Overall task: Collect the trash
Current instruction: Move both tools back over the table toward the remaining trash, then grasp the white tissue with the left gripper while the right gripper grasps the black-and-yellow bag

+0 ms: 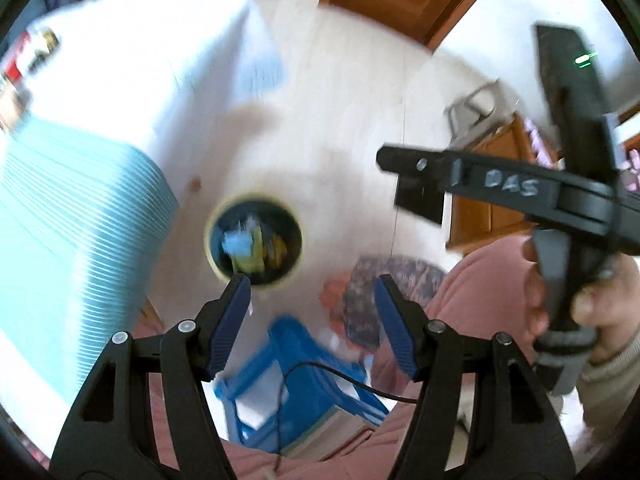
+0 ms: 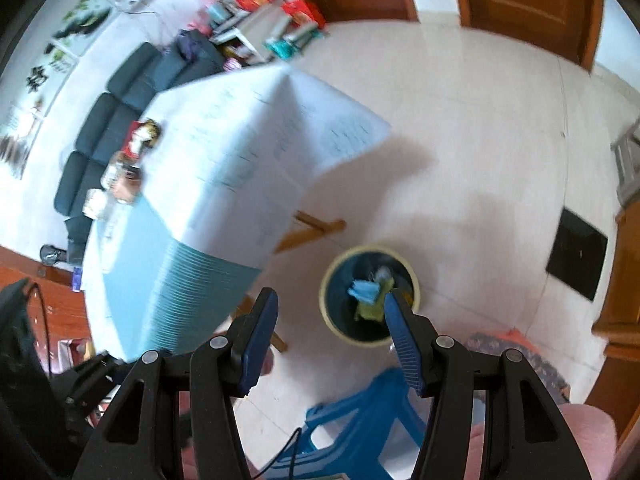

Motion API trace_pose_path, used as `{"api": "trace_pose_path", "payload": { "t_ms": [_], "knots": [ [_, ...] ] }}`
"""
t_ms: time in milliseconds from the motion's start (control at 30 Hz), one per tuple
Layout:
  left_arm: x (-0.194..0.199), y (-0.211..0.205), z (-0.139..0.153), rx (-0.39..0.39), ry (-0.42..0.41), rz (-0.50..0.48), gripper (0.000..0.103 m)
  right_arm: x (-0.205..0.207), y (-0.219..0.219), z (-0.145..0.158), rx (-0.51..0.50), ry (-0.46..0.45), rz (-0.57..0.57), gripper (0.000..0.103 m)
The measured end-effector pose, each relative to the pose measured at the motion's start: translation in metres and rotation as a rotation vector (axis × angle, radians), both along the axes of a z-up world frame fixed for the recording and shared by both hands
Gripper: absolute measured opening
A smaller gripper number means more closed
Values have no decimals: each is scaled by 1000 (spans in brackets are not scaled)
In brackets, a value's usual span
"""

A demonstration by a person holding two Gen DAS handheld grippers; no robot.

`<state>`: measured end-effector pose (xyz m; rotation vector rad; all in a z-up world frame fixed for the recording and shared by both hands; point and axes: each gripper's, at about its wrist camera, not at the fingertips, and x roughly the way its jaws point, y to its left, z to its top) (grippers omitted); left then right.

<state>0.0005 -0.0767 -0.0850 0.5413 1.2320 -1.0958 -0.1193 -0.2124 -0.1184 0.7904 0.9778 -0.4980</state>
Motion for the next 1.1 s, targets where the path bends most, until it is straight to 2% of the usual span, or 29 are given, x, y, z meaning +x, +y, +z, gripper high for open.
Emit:
{"api": "trace_pose_path", "payload": {
  "t_ms": [67,167,400,500,600,733,867,967,1033,1100],
  "knots": [
    [8,14,28,-44,-68,22,61,12,10,25,-38,-21,28,57],
    [33,45,66,-100,-185,110,61,46,31,56,-102,-46,110,57],
    [127,125,111,-156,-245,324,61,154,108,104,-186,-90,358,57],
    [173,169,120,-159,-268,412,61,204,128,115,-137,-130,408,57],
    [216,210,126,-153,-272,488,61,255,147,122,-140,-148,448,56],
    [271,257,129,-154,-295,579,61,329,164,125,-156,-164,479,56],
    [330,285,125,-160,-275,645,61,401,155,114,-194,-144,457,56],
    [365,284,109,-153,-249,676,61,437,137,101,-200,-116,426,58],
    [389,279,99,-149,-223,698,61,465,123,89,-207,-104,403,69],
    [410,271,91,-149,-209,714,61,482,104,71,-207,-89,381,71]
  ]
}}
